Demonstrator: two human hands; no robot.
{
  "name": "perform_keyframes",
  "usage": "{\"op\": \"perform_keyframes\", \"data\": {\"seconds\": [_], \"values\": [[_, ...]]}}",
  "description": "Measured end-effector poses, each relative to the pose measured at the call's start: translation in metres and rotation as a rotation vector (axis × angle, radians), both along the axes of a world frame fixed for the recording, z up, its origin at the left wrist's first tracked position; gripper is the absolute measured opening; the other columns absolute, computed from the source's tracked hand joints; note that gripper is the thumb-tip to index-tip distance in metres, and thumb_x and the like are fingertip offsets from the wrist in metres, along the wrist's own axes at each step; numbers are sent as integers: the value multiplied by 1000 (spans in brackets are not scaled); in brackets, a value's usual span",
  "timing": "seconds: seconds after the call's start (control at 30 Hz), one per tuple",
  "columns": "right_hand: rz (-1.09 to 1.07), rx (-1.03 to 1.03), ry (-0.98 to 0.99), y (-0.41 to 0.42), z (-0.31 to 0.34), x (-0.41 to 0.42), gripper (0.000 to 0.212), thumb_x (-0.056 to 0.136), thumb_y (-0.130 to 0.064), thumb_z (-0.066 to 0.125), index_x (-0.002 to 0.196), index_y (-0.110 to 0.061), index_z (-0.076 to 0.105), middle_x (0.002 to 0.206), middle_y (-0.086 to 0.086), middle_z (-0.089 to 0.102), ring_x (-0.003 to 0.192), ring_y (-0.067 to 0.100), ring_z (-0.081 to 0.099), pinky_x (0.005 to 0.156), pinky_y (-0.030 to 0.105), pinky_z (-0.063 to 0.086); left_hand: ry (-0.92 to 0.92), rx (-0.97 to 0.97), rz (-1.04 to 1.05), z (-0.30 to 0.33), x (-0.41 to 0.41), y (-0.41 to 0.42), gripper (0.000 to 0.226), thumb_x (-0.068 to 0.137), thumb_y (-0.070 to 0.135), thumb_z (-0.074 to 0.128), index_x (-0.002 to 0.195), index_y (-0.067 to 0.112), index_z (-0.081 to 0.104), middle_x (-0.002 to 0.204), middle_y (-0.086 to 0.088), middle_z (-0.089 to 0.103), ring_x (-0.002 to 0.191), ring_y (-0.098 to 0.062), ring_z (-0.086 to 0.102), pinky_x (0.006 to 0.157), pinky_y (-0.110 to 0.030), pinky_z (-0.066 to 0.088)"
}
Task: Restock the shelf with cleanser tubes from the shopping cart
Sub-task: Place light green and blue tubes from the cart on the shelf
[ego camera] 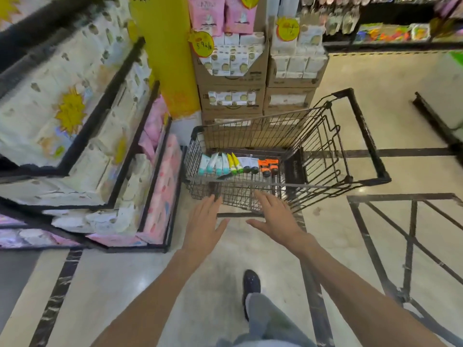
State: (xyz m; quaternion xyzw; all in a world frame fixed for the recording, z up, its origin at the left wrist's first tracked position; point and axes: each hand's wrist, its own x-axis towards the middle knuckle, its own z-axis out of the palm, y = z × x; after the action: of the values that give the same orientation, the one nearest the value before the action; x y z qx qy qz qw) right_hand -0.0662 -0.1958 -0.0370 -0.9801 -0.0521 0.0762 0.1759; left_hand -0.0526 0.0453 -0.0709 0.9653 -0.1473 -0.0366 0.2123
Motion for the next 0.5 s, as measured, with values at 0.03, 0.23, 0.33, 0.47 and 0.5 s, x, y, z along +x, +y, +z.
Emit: {"op": "perform_keyframes", "data": {"seconds": [0.03, 0.23, 0.33, 0.47, 0.5], "values": [[2, 6, 15, -3, -2, 20, 87, 93, -63, 61, 161, -21, 25, 161, 5, 34, 148, 29, 33, 121, 48, 28, 9, 14, 7, -2, 21, -5, 65, 105, 56, 44, 160, 21, 36, 168, -2, 31, 157, -23, 21, 128, -44, 19], [42, 23, 68, -14, -18, 136, 85, 92, -61, 62, 158, -17, 31, 154, 6, 43, 142, 28, 41, 116, 48, 37, 66, 0, 85, -14, 126, -16, 59, 104, 43, 55, 155, 14, 44, 162, -7, 41, 152, -27, 33, 125, -45, 27], [40, 57, 93, -14, -25, 185, 83, 92, -58, 66, 157, -18, 33, 153, 4, 45, 141, 24, 42, 117, 46, 39, 109, -14, 140, -18, 170, -15, 62, 105, 48, 49, 157, 15, 41, 162, -5, 41, 152, -24, 33, 126, -43, 28], [19, 76, 139, -9, -43, 242, 83, 92, -59, 64, 157, -20, 31, 154, 3, 43, 141, 23, 42, 117, 47, 39, 135, -81, 154, -24, 234, -10, 57, 106, 41, 51, 157, 16, 40, 161, -1, 41, 150, -20, 33, 126, -42, 28], [6, 80, 155, -7, -48, 256, 84, 92, -58, 65, 158, -20, 29, 154, 4, 43, 141, 23, 42, 117, 47, 39, 141, -110, 163, -27, 250, -8, 55, 107, 37, 52, 156, 16, 41, 159, -1, 43, 148, -19, 35, 125, -40, 27]]}}
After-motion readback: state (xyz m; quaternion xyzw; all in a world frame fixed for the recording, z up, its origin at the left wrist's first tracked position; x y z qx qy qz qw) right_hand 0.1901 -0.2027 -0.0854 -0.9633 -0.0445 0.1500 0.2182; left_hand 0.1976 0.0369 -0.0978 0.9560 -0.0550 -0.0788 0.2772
